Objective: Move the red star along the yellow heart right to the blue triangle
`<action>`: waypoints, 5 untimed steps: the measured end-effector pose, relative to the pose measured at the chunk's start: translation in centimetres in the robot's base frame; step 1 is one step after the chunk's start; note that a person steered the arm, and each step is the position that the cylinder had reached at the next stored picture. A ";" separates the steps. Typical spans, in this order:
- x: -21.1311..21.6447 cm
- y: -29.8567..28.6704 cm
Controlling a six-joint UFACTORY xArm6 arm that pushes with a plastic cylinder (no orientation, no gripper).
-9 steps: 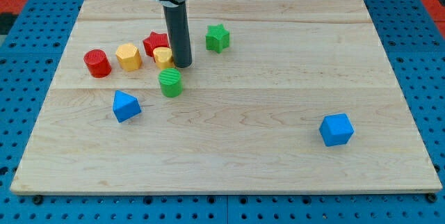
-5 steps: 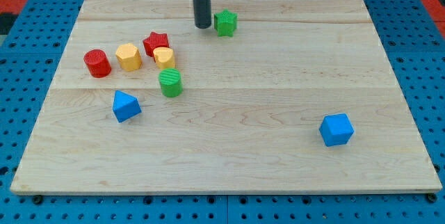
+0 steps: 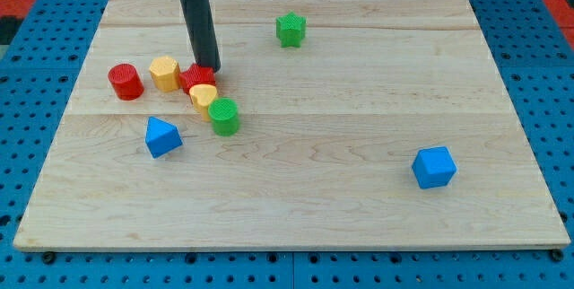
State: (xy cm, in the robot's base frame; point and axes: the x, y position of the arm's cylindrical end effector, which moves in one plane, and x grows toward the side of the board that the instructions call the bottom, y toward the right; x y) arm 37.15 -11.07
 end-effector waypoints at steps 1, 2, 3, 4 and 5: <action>1.1 0.0; 1.8 0.1; 2.7 0.2; 2.9 0.7; 4.1 0.8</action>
State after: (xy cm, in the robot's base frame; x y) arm 41.24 -10.30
